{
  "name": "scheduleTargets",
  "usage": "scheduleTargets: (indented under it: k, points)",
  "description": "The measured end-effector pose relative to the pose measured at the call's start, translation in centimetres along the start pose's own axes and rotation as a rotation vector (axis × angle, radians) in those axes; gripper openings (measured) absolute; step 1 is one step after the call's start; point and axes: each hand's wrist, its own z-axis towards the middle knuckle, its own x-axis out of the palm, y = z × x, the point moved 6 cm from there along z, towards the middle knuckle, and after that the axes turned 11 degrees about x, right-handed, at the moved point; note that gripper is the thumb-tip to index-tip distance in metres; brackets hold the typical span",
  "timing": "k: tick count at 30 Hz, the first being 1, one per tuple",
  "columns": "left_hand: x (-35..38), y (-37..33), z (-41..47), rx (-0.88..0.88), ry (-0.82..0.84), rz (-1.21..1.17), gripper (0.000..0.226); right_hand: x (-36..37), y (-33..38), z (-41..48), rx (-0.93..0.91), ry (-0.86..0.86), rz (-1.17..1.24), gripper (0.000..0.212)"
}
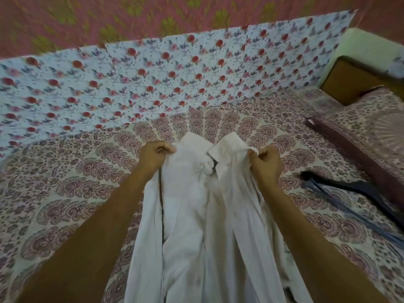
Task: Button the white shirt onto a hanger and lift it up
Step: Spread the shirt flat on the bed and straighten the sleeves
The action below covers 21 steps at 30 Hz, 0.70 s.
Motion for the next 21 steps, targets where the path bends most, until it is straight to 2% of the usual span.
scheduleTargets:
  k: [2, 4, 6, 8, 11, 14, 16, 18, 21]
  points:
    - [2.0, 3.2, 1.6, 0.004, 0.014, 0.061, 0.032, 1.8, -2.1, 1.6, -0.031, -0.015, -0.014, 0.018]
    - [4.8, 6.8, 2.8, 0.013, 0.159, 0.139, 0.044, 4.6, -5.0, 2.7, -0.024, 0.088, -0.096, 0.01]
    - [7.9, 10.7, 2.4, -0.059, 0.385, 0.2, 0.065, 7.4, -8.9, 2.9, 0.034, 0.228, -0.162, 0.031]
    - [9.8, 14.7, 0.8, -0.23, 0.496, 0.224, 0.075, 9.6, -12.6, 1.7, 0.069, 0.299, -0.208, 0.042]
    - [10.2, 18.2, -3.2, -0.311, 0.46, 0.229, 0.068, 11.2, -16.5, -2.2, 0.054, 0.36, -0.248, 0.037]
    - [8.6, 20.1, -8.2, -0.245, 0.376, 0.28, 0.055, 12.4, -18.7, -6.7, -0.025, 0.44, -0.298, 0.035]
    - [6.9, 20.5, -12.1, -0.219, 0.328, 0.281, 0.051, 13.2, -20.5, -9.9, 0.027, 0.511, -0.358, 0.036]
    - [5.2, 21.0, -16.0, -0.284, 0.264, 0.274, 0.042, 13.7, -22.2, -13.1, 0.119, 0.581, -0.438, 0.036]
    - [2.9, 21.6, -20.5, -0.341, 0.169, 0.429, 0.036, 13.3, -24.1, -16.7, 0.215, 0.59, -0.542, 0.039]
